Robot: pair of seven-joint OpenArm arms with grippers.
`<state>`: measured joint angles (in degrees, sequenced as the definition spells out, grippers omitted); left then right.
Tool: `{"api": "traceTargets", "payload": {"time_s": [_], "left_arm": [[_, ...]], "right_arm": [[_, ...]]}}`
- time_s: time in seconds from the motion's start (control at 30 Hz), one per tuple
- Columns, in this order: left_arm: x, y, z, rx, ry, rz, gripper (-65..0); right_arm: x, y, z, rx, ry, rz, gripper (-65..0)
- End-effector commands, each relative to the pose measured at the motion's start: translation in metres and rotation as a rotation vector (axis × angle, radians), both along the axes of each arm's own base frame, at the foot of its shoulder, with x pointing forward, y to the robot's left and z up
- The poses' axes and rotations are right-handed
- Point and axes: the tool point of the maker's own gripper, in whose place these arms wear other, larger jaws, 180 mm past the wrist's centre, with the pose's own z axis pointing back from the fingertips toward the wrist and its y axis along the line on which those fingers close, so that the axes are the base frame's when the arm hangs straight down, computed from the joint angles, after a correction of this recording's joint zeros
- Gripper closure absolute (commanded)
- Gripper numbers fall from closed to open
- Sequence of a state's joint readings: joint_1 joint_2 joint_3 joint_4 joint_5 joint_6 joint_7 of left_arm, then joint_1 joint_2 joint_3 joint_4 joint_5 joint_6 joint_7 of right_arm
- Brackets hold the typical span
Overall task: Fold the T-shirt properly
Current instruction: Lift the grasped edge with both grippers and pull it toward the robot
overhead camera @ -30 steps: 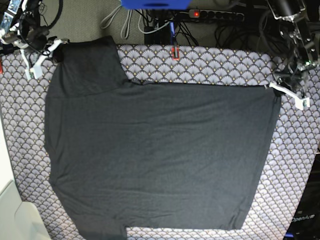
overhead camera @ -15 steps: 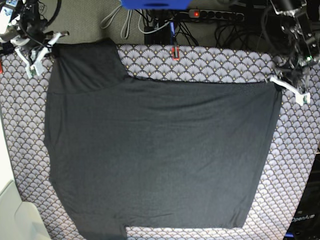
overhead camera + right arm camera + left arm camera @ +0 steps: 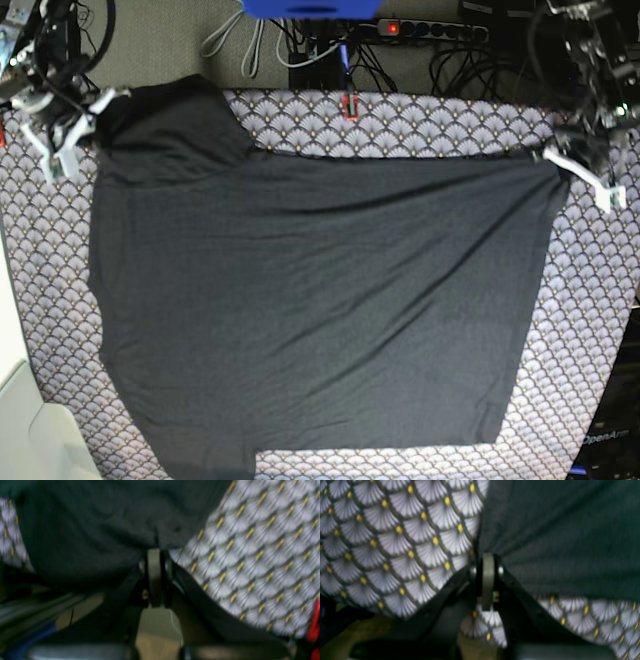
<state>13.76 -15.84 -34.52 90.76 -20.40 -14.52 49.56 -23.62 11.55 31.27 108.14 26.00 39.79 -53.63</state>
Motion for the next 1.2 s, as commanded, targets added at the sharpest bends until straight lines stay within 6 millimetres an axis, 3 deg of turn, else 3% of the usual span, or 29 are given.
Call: {"api": "traceTargets", "payload": {"time_s": [0.0,0.27,0.47,0.7,0.87,1.17], "left_arm": [[0.014,0.007,0.018,0.025,-0.050,-0.004,-0.6],[0.056,0.014,0.048,0.022,-0.110,0.020,-0.6],[0.076,0.025,0.066,0.112,-0.116,0.037,-0.6],[0.091,0.030,0.048,0.066,-0.083,0.072,-0.6],[0.099,0.029,0.044,0.040,-0.078,0.079,-0.6],[0.118,-0.018,0.038,0.076,-0.043,-0.097,-0.6]], "right_arm": [[0.010,-0.003,0.013,-0.014,-0.049,0.018,-0.2],[0.052,-0.016,0.038,-0.049,-0.146,0.027,-0.2],[0.085,-0.033,0.036,-0.029,-0.158,0.009,-0.2],[0.112,-0.029,0.030,-0.010,-0.139,0.056,-0.2],[0.133,-0.025,0.039,-0.029,-0.167,0.071,-0.2],[0.164,-0.035,0.062,-0.120,-0.221,0.043,-0.2]]}}
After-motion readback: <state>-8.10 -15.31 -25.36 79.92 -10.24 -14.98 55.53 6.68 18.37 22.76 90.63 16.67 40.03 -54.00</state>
